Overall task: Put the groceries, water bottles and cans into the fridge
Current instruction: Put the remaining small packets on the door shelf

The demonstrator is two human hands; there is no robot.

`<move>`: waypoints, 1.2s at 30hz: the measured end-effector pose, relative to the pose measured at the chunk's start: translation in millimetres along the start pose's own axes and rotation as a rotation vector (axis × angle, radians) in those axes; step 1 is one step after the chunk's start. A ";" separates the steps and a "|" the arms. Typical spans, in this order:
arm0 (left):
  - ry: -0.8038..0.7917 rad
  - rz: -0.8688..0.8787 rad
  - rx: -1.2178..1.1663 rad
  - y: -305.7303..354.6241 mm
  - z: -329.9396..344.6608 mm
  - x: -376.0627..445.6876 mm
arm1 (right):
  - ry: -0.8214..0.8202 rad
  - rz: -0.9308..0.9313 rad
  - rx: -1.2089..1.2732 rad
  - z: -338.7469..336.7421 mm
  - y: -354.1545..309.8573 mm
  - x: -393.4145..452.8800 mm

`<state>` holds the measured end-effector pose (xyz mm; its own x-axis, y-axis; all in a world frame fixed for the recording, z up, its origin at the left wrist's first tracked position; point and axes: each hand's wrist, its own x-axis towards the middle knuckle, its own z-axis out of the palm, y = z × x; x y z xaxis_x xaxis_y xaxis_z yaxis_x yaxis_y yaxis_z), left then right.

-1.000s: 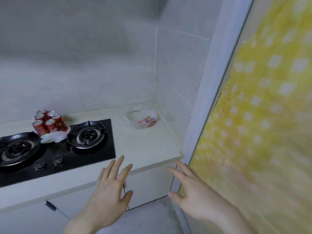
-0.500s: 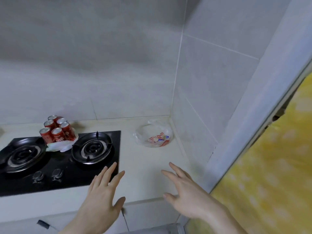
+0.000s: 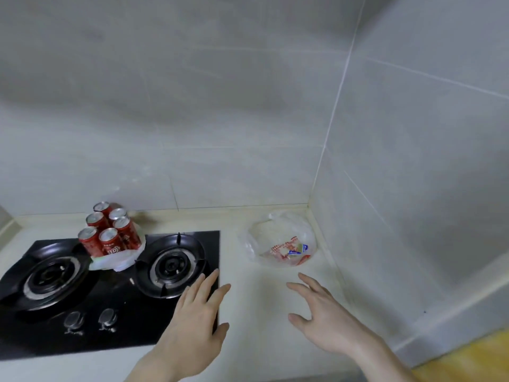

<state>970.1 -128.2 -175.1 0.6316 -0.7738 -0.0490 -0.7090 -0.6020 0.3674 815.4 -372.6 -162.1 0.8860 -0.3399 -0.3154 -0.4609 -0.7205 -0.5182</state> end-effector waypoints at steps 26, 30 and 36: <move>-0.111 -0.158 -0.034 -69.4 24.6 172.6 | 0.068 0.200 0.045 -11.6 97.2 239.1; -0.124 -0.198 -0.043 -64.0 36.2 185.7 | 0.067 0.272 0.027 -5.5 120.0 275.4; -0.146 -0.224 -0.052 -55.3 50.3 199.5 | 0.012 0.331 -0.072 18.5 152.7 315.8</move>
<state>1119.5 -259.3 -251.9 0.7161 -0.6453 -0.2661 -0.5376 -0.7530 0.3795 1023.8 -578.8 -355.6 0.6893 -0.5697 -0.4475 -0.7196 -0.6102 -0.3316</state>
